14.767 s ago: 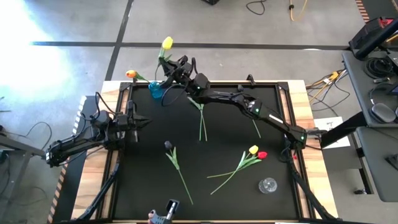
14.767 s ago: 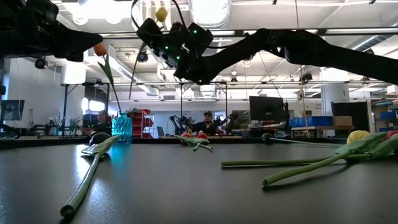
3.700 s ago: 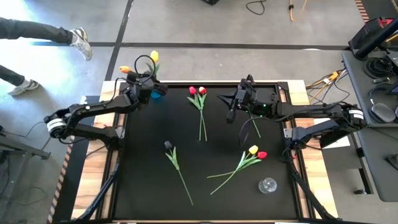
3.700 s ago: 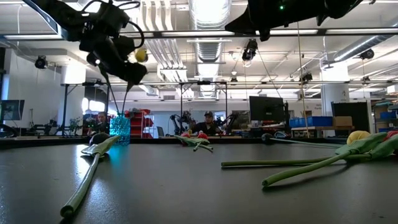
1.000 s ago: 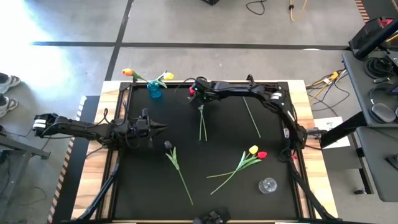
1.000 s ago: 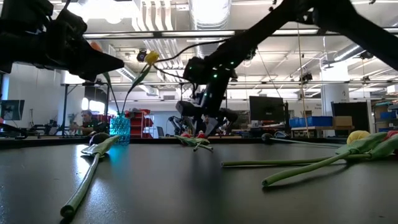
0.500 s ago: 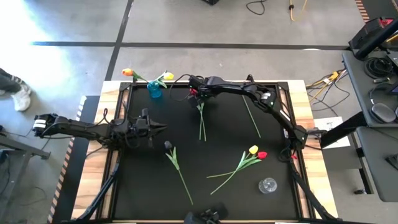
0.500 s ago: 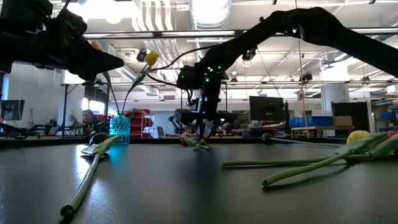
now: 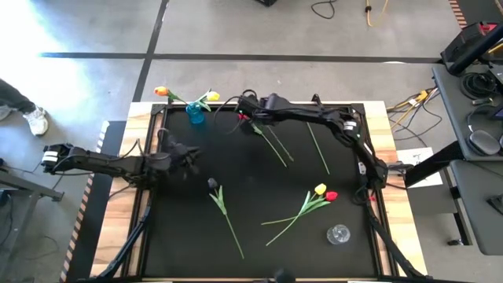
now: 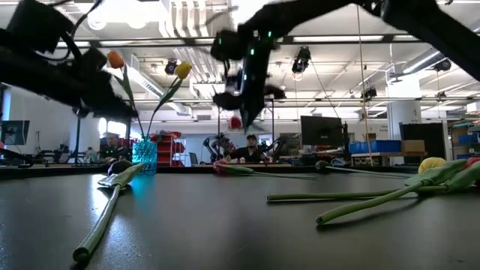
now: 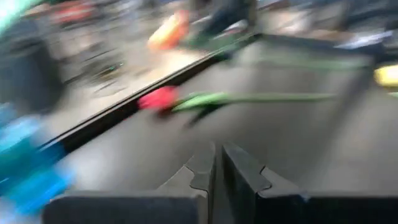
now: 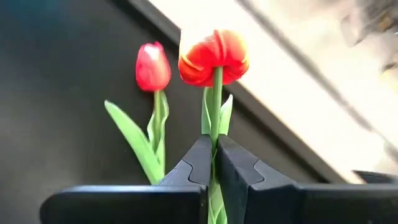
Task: Sort flowers into vase by color
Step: Put the orange flower into the blue vase
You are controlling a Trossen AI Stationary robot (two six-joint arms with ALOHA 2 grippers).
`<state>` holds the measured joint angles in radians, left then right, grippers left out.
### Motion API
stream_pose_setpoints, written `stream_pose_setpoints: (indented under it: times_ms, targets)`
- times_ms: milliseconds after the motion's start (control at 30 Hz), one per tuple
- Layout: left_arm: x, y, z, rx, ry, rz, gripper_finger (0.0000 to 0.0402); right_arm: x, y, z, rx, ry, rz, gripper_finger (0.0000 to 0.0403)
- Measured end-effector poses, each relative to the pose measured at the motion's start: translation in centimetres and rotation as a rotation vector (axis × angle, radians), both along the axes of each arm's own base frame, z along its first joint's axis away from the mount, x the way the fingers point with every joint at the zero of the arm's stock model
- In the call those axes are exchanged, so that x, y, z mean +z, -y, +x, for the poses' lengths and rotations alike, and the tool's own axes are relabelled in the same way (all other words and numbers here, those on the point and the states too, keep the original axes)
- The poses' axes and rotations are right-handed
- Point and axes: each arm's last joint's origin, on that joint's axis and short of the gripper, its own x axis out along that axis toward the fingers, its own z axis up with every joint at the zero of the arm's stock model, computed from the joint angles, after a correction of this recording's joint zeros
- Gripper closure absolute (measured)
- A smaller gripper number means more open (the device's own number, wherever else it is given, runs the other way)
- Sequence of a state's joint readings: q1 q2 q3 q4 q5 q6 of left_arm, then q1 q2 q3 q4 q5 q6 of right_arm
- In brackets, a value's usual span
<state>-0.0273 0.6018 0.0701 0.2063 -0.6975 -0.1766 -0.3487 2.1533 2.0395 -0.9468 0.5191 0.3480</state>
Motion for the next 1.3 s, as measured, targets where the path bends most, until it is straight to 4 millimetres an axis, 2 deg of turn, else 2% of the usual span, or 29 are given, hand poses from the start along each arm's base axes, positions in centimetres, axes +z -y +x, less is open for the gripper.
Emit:
stream_pose_setpoints:
  times_ms: [200, 333, 433, 567, 700, 900, 1133, 1300]
  targets:
    - [-0.1, -0.7, -0.8, 0.359, -0.058, 0.036, 0.04, 4.4, -4.0, -1.2, 0.021, 0.005, -0.176, 0.039]
    - [-0.4, -1.4, -0.8, 0.45, -0.075, 0.042, 0.04, 6.5, -5.7, -3.2, -0.002, 0.026, -0.258, 0.039]
    - [-0.9, -2.3, -1.0, 0.525, -0.096, 0.04, 0.0401, 7.1, -6.5, -5.0, -0.01, 0.067, -0.28, 0.039]
    - [-1.0, -3.6, -1.0, 0.588, -0.046, 0.039, 0.0401, 6.9, -7.5, -7.2, -0.01, 0.121, -0.304, 0.039]
    - [-1.0, -4.9, -1.4, 0.591, 0.062, 0.052, 0.0401, 6.5, -8.3, -9.1, -0.011, 0.179, -0.322, 0.039]
    - [-0.8, -7.1, -2.2, 0.583, 0.118, 0.009, 0.0402, 6.2, -9.0, -11.4, -0.019, 0.23, -0.346, 0.039]
    - [-0.7, -9.0, -3.3, 0.638, 0.166, -0.022, 0.0402, 5.9, -9.3, -12.2, -0.014, 0.242, -0.35, 0.039]
    - [-1.4, -9.8, -3.9, 0.675, 0.123, -0.048, 0.0402, 5.9, -9.3, -12.1, -0.011, 0.247, -0.352, 0.039]
